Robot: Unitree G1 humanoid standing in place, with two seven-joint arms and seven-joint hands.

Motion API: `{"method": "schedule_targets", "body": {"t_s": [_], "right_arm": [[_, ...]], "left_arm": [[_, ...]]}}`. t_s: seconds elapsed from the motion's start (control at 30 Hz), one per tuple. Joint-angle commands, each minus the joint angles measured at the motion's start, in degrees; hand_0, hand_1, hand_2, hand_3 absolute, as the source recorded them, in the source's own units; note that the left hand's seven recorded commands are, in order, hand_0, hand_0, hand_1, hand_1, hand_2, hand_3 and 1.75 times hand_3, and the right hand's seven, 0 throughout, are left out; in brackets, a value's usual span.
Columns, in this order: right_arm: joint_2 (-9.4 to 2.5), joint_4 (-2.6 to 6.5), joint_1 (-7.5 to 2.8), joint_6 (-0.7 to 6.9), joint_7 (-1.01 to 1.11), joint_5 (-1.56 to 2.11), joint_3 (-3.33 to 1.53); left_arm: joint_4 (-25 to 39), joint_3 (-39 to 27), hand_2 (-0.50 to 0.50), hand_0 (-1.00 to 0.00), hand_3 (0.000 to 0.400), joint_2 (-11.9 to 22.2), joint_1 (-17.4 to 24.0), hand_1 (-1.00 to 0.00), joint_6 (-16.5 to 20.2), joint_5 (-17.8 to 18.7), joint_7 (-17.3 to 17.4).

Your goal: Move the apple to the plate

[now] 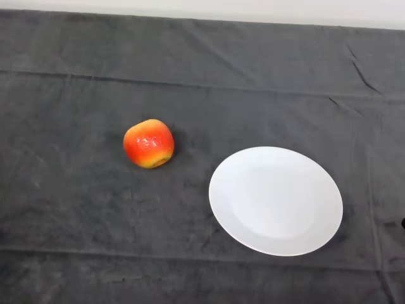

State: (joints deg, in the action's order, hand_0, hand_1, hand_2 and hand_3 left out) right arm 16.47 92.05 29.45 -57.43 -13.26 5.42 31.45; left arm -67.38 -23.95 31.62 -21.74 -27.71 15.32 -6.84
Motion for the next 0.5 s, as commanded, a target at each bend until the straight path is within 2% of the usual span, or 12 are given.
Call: {"method": "schedule_targets", "body": {"t_s": [0.03,0.5], "right_arm": [[-3.95,4.76,-5.90,4.24,-0.23,0.64,-0.06],[-3.93,4.90,-5.86,4.10,-0.26,0.61,-0.04]], "left_arm": [[0.7,-0.6,0.00,0.00,0.000,-0.8,2.9,0.00,1.9,-0.9,0.5],[1.2,0.1,0.00,0.00,0.000,-0.4,3.4,0.00,0.8,-2.1,1.3]]}}
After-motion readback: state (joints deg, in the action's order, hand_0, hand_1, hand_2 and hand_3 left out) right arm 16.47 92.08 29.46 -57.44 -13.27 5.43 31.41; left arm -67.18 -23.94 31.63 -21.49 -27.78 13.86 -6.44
